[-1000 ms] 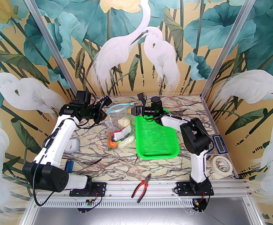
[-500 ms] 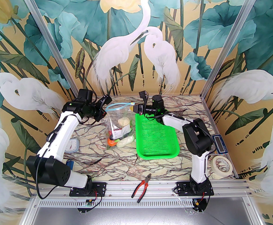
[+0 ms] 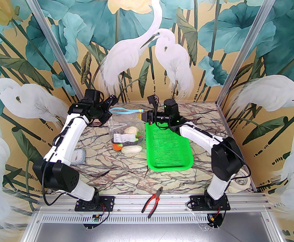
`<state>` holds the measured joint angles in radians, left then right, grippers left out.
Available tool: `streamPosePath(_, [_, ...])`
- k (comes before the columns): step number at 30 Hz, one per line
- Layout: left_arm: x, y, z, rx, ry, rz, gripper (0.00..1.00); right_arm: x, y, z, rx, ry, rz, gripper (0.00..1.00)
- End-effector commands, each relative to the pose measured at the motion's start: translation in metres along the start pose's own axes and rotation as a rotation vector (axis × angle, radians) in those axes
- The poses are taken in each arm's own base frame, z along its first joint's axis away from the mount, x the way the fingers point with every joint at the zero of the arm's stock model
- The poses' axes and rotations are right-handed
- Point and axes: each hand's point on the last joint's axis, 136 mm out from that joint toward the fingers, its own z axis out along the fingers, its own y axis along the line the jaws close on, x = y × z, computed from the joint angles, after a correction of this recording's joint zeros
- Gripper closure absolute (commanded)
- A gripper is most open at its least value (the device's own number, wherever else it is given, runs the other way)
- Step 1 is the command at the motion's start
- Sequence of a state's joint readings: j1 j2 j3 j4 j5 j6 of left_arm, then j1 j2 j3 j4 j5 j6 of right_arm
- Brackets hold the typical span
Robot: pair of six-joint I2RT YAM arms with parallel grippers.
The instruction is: Place the food in the zip-top bag and seal the zipper
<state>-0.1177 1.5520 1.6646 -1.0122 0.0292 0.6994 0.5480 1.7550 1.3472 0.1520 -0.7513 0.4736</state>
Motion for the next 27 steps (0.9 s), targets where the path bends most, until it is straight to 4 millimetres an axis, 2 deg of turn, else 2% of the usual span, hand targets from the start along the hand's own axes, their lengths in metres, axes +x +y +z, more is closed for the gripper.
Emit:
streamPosePath(1, [0.002, -0.006, -0.022, 0.0, -0.036, 0.038, 0.82, 0.025, -0.023, -0.004, 0.123, 0.07, 0.031, 1.0])
streamPosePath(5, [0.013, -0.002, -0.011, -0.038, -0.01, 0.045, 0.73, 0.031, -0.034, -0.004, 0.162, 0.087, 0.042, 1.0])
streamPosePath(8, [0.016, 0.017, -0.006, -0.113, 0.007, -0.007, 0.7, 0.029, -0.035, -0.006, 0.178, 0.072, 0.037, 1.0])
streamPosePath(12, [0.004, 0.038, -0.023, -0.117, -0.062, -0.118, 0.71, 0.024, -0.033, -0.009, 0.187, 0.052, 0.021, 1.0])
streamPosePath(15, [-0.004, 0.039, -0.031, -0.085, -0.095, -0.156, 0.76, 0.017, -0.024, -0.011, 0.16, 0.015, -0.012, 1.0])
streamPosePath(18, [-0.023, 0.028, -0.043, 0.003, -0.179, -0.19, 0.77, 0.008, -0.01, -0.011, 0.096, -0.033, -0.053, 1.0])
streamPosePath(22, [-0.056, 0.003, -0.068, 0.171, -0.32, -0.222, 0.71, -0.001, 0.007, -0.007, 0.032, -0.055, -0.091, 1.0])
streamPosePath(24, [-0.071, -0.012, -0.077, 0.231, -0.361, -0.192, 0.68, -0.004, 0.016, -0.005, -0.008, -0.063, -0.111, 1.0])
streamPosePath(27, [-0.087, -0.038, -0.08, 0.284, -0.381, -0.099, 0.66, -0.005, 0.028, -0.001, -0.078, -0.062, -0.125, 1.0])
